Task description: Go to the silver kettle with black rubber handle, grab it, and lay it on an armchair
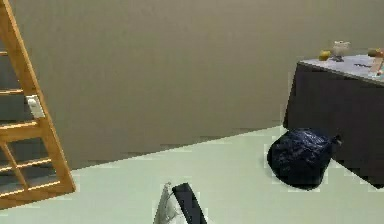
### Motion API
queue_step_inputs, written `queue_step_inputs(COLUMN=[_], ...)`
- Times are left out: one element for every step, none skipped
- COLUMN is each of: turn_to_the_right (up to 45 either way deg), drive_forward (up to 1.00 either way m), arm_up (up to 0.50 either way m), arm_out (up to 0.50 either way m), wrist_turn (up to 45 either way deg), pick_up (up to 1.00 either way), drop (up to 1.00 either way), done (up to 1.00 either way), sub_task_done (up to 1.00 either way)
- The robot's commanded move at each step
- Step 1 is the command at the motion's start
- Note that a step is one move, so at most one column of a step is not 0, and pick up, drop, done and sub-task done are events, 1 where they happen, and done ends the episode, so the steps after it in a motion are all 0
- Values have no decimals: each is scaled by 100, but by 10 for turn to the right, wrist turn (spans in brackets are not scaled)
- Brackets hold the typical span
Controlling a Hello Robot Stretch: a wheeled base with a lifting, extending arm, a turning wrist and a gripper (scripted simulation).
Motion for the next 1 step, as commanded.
queue_step_inputs(turn_to_the_right=[0], drive_forward=[30], arm_up=[0], arm_out=[0], wrist_turn=[0], pick_up=[0], drop=[0], done=[0], sub_task_done=[0])
